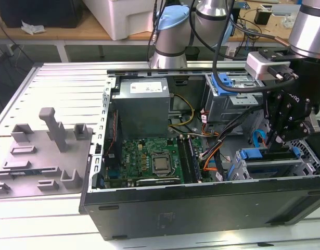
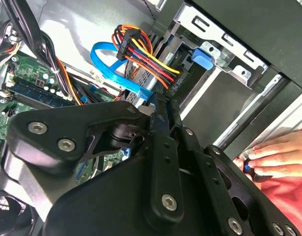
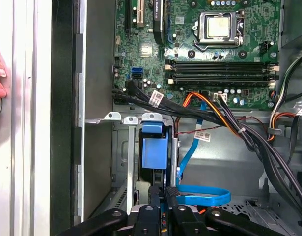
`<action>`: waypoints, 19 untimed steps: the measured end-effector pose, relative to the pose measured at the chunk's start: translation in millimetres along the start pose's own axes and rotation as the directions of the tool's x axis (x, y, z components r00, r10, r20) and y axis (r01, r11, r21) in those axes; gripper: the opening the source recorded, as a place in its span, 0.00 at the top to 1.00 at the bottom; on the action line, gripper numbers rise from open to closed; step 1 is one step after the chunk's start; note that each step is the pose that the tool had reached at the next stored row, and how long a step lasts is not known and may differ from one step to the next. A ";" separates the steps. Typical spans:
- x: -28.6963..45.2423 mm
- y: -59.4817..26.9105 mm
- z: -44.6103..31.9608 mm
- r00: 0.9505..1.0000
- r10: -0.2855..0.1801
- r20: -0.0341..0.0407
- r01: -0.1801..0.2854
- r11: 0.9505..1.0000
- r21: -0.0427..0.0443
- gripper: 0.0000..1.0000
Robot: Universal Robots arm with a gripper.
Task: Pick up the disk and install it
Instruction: 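Insert the second disk wire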
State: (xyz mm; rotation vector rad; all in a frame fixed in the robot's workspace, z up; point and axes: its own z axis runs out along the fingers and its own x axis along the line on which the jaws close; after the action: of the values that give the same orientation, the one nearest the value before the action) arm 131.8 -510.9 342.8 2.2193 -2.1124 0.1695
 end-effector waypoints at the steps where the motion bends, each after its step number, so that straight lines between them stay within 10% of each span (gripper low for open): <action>1: 0.0 0.0 0.0 1.000 0.000 0.000 0.000 1.000 0.000 0.84; 19: -0.7 0.7 5.1 1.000 0.000 0.000 0.000 1.000 0.000 0.84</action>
State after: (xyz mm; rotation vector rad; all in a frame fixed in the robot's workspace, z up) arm 131.2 -510.9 337.6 2.2199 -2.1121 0.1702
